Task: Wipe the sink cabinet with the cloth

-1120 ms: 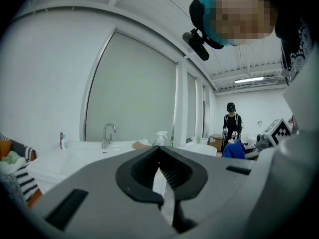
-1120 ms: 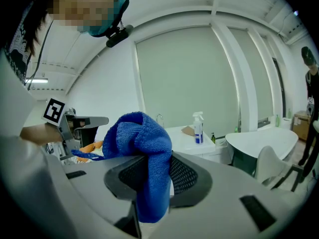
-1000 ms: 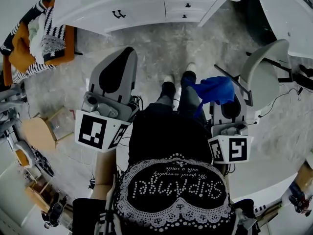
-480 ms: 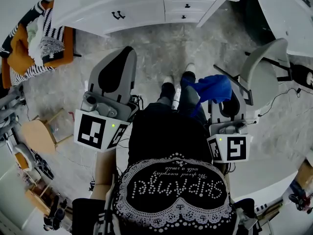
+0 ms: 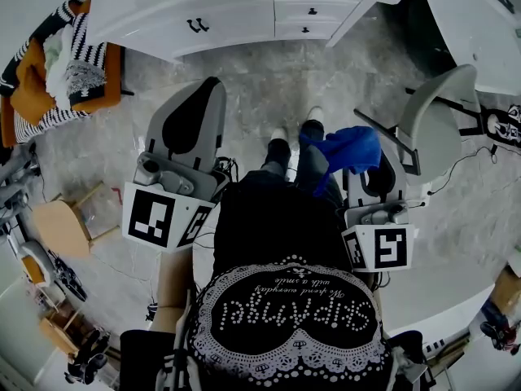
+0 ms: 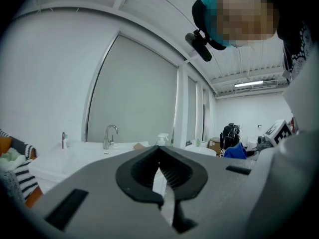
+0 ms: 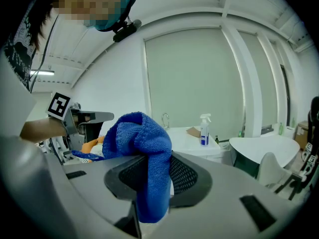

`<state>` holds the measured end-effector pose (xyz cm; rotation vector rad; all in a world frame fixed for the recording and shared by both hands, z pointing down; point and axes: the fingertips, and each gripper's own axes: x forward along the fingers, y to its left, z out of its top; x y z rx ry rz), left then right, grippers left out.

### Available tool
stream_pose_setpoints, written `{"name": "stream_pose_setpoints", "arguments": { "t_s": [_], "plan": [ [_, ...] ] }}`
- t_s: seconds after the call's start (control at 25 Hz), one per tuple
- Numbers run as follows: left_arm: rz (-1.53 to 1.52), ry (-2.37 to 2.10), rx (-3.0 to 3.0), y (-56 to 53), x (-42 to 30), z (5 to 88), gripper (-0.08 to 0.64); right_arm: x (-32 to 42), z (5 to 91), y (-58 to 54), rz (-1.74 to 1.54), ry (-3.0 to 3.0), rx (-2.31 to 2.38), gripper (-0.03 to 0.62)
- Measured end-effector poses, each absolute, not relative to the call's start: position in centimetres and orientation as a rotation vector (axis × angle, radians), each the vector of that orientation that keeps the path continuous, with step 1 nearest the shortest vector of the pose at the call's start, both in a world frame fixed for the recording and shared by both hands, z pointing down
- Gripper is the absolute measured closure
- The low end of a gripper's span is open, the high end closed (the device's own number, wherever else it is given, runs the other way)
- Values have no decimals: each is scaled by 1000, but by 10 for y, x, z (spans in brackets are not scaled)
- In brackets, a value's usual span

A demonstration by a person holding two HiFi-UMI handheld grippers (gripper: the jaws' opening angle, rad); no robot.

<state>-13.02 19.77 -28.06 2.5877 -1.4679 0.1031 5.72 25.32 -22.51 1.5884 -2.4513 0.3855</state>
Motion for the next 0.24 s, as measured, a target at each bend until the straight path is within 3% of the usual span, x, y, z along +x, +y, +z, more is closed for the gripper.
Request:
{"name": "stream_pose_setpoints", "arguments": {
  "t_s": [0.24],
  "plan": [
    [101, -1451, 2591, 205, -131, -281, 557, 58, -221, 262, 416, -2423, 1591, 477]
  ]
}}
